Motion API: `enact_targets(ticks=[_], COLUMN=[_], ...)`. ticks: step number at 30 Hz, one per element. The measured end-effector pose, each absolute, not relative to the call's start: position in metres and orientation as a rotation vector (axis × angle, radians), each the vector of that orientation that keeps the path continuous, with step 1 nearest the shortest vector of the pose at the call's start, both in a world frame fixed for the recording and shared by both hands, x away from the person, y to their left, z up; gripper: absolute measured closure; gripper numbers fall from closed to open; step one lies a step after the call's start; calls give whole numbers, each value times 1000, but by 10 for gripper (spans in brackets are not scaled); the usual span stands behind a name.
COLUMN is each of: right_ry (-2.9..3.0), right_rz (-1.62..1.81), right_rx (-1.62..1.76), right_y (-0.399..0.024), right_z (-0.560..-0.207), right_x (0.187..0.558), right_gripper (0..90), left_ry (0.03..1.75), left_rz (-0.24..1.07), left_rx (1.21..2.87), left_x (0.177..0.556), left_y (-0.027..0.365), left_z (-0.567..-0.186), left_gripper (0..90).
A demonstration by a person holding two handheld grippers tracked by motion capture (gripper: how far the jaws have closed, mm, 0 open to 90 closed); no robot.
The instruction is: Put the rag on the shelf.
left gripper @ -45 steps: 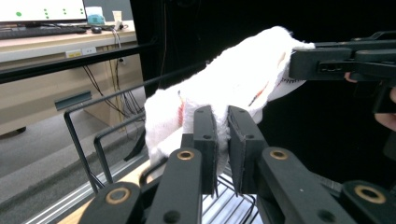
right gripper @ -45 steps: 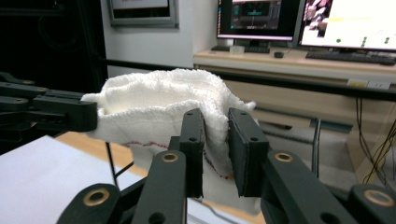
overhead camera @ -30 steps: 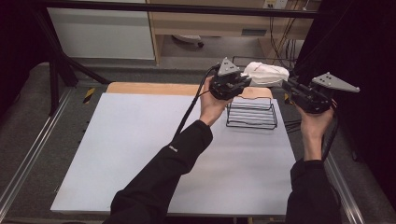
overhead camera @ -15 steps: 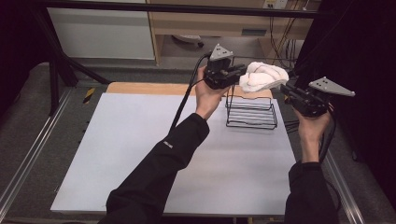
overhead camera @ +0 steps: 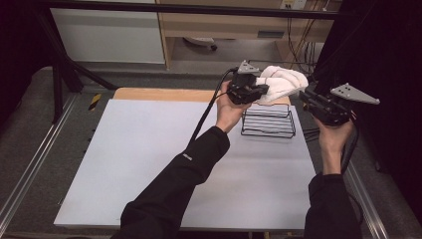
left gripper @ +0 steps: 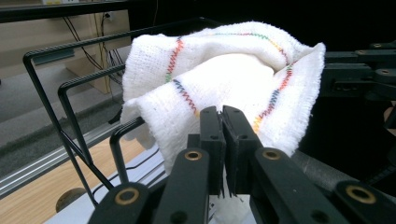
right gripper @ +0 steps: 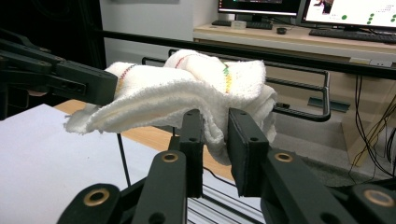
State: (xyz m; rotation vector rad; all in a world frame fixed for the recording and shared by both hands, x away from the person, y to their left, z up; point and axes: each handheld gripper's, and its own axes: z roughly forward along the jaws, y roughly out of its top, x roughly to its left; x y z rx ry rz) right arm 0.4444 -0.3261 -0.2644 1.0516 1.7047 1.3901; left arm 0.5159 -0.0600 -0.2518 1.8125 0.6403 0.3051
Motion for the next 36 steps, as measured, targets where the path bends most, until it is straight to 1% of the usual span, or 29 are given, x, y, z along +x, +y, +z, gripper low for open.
enact_targets(ticks=[3, 5, 9, 10, 12, 15, 19, 24, 29, 33, 36], right_ry=[1697, 1686, 1675, 1671, 1679, 1694, 1739, 1748, 1733, 1739, 1732], right_rz=[1413, 1429, 1462, 1470, 1465, 1452, 1415, 1372, 1373, 1372, 1399], right_rx=[1048, 1033, 995, 987, 998, 1047, 1092, 1182, 1191, 1178, 1138], right_y=[-326, -325, -322, -321, -318, -315, -311, -319, -324, -322, -320], right_z=[-261, -258, -247, -244, -241, -243, -254, -274, -286, -285, -283], right_x=[443, 440, 435, 434, 436, 444, 452, 460, 466, 468, 462], right_gripper=[662, 585, 577, 590, 688, 786, 867, 877, 866, 830, 778], left_ry=[646, 649, 645, 643, 640, 635, 632, 645, 649, 637, 628], left_rz=[315, 317, 326, 324, 326, 330, 337, 333, 329, 328, 336], left_rx=[1818, 1820, 1831, 1831, 1837, 1847, 1858, 1868, 1869, 1868, 1862], left_x=[517, 518, 519, 519, 518, 518, 518, 521, 522, 520, 516], left_y=[-60, -61, -63, -63, -64, -65, -63, -59, -59, -57, -51], left_z=[-253, -254, -257, -257, -258, -259, -260, -265, -268, -268, -266], left_gripper=[876, 878, 880, 881, 881, 881, 880, 879, 875, 859, 841])
